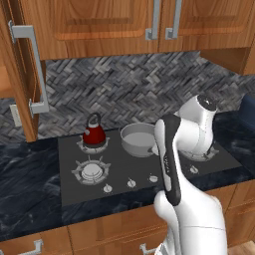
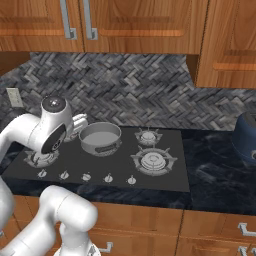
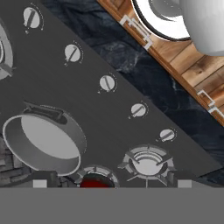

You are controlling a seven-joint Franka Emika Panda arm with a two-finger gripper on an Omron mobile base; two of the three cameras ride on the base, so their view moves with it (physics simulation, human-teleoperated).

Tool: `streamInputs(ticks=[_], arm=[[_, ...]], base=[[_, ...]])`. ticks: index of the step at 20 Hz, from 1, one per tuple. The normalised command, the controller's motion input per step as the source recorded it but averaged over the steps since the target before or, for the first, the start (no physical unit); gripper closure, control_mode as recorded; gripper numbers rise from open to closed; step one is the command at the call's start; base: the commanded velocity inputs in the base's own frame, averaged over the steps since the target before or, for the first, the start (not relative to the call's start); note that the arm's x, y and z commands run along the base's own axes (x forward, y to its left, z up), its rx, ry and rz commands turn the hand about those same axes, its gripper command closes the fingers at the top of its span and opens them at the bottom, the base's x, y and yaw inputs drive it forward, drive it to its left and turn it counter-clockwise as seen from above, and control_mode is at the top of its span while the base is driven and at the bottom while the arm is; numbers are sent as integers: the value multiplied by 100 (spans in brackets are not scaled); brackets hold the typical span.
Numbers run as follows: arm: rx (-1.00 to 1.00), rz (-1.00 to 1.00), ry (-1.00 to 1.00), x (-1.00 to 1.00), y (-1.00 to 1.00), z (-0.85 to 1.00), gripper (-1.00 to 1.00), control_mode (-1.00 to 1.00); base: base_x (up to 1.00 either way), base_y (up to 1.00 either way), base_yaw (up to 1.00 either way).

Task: Pick the kettle from the cabinet and place it on a stove burner. Then pick the pot from the counter and place it on another stove burner. Finally, turn both burners on.

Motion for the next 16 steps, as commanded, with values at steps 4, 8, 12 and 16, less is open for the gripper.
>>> streamInputs(ticks=[4,8,12,16], arm=[[20,-37,12,-21,47,-14,-100,-100],[15,-43,10,-19,57,-11,-100,-100],[12,-44,9,-14,49,-12,-100,-100],[12,-45,9,-12,47,-11,-100,-100]], base=[[0,0,0],[0,0,0],[0,0,0],[0,0,0]])
